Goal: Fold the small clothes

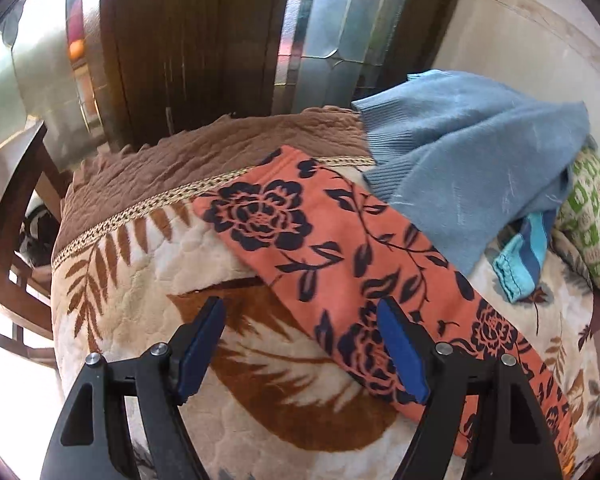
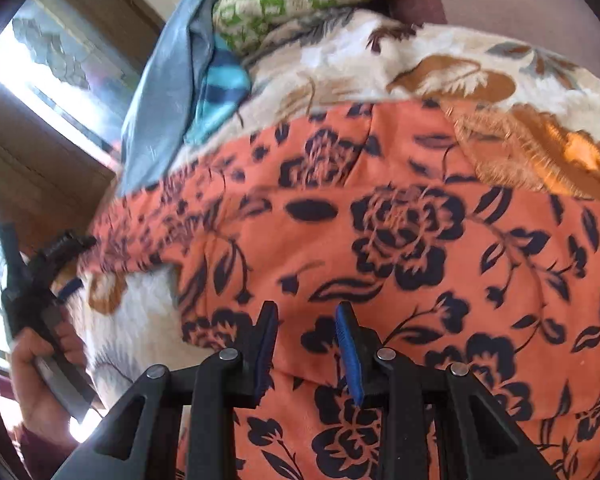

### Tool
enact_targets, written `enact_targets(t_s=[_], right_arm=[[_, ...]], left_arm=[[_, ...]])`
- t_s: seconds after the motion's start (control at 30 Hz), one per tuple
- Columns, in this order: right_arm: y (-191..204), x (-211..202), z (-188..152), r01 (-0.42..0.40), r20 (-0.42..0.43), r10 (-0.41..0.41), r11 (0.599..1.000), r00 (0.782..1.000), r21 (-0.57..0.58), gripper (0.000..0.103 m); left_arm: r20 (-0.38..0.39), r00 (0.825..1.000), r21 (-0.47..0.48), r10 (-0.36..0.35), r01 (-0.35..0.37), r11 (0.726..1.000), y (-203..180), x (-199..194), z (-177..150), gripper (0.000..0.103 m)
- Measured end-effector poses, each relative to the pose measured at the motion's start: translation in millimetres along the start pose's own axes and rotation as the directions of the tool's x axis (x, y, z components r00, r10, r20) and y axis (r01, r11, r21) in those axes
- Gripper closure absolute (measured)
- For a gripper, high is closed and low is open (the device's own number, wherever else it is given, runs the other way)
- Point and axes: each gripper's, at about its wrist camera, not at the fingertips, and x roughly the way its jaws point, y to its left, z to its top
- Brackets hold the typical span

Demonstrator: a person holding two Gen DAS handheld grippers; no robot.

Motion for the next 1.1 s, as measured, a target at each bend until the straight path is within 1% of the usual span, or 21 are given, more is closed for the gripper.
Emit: enact_targets(t_s=[0.03,0.07,0.13,0.2,0.23,0.3,0.37,0.4,0.43,0.5,0.57,0.63,0.67,0.8,0.83,0.87,0.9,0.93,0.97,1.0,1.1], right_arm=[[5,-2,-4,0.024,0.044,-0.023,0.999,0.999,-0.022,0.069],[9,-5,-5,0.034,0.049,-0.033,0.999,0.998,-0.032,0.070],[11,-12,-6,-0.005,0.032,0.006,0.999,0.999,-0.037,0.070],[7,-30,-14,-0.045,0.084,0.049,0.998,0.995,-0.052,0.070],[5,-40,-19,-0.055,0.110,0.063,0.996,0.992,-0.068,0.070],[-6,-55,-32,-0.067,0.143,0.078,0.995,0.987,-0.079,0.069],[-19,-64,-44,-0.058,0.172,0.069,0.996,0.983,-0.070,0.069],[-29,-72,-51,-0.063,0.182,0.073,0.996,0.981,-0.060,0.069],[-38,-74,-58,-0.076,0.189,0.083,0.996,0.978,-0.046,0.069],[-54,-76,-71,-0.082,0.199,0.083,0.997,0.977,-0.015,0.069],[-70,-81,-81,-0.085,0.198,0.080,0.996,0.977,0.015,0.069],[-81,-83,-88,-0.086,0.188,0.077,0.996,0.979,0.036,0.069],[-84,-83,-90,-0.080,0.187,0.071,0.996,0.980,0.038,0.069],[-90,-86,-96,-0.065,0.211,0.057,0.997,0.976,0.030,0.069],[-89,-86,-97,-0.065,0.215,0.059,0.998,0.975,0.025,0.069],[-87,-85,-96,-0.063,0.215,0.058,0.998,0.975,0.017,0.069],[-83,-83,-95,-0.059,0.212,0.057,0.998,0.976,0.005,0.069],[-79,-81,-94,-0.064,0.210,0.065,0.998,0.976,-0.010,0.069],[-73,-80,-92,-0.080,0.208,0.084,0.996,0.974,-0.027,0.069],[-66,-79,-89,-0.093,0.208,0.101,0.995,0.973,-0.047,0.069],[-39,-69,-70,-0.097,0.208,0.115,0.991,0.971,-0.092,0.069]], left_arm=[[-0.020,1.000,-0.032,-0.022,0.021,0.999,11,2,3,0.025],[-0.041,0.998,-0.064,-0.043,0.041,0.997,22,5,6,0.025],[-0.084,0.993,-0.115,-0.089,0.079,0.990,40,8,9,0.025],[-0.123,0.979,-0.150,-0.162,0.143,0.978,50,9,8,0.025],[-0.145,0.964,-0.163,-0.221,0.197,0.967,50,8,6,0.025],[-0.198,0.922,-0.186,-0.333,0.299,0.936,42,9,-1,0.025],[-0.254,0.881,-0.191,-0.399,0.359,0.914,25,12,-12,0.025],[-0.277,0.872,-0.192,-0.403,0.361,0.913,17,15,-17,0.025],[-0.281,0.875,-0.197,-0.395,0.350,0.916,11,16,-22,0.025],[-0.233,0.893,-0.217,-0.386,0.339,0.915,5,15,-20,0.024],[-0.190,0.886,-0.235,-0.423,0.377,0.896,1,18,-11,0.024],[-0.176,0.880,-0.254,-0.442,0.393,0.884,6,28,-2,0.024],[-0.177,0.873,-0.274,-0.454,0.399,0.875,10,34,0,0.024],[-0.114,0.818,-0.366,-0.564,0.493,0.789,32,46,15,0.025],[-0.099,0.814,-0.380,-0.572,0.500,0.778,38,49,21,0.026],[-0.099,0.811,-0.402,-0.577,0.497,0.769,44,51,23,0.034],[-0.108,0.800,-0.433,-0.590,0.496,0.753,51,53,23,0.043],[-0.113,0.792,-0.455,-0.600,0.495,0.740,55,53,22,0.045],[-0.118,0.790,-0.464,-0.601,0.492,0.737,59,51,19,0.047],[-0.122,0.796,-0.459,-0.593,0.485,0.745,59,48,17,0.049],[-0.132,0.823,-0.403,-0.553,0.465,0.788,47,48,19,0.050]])
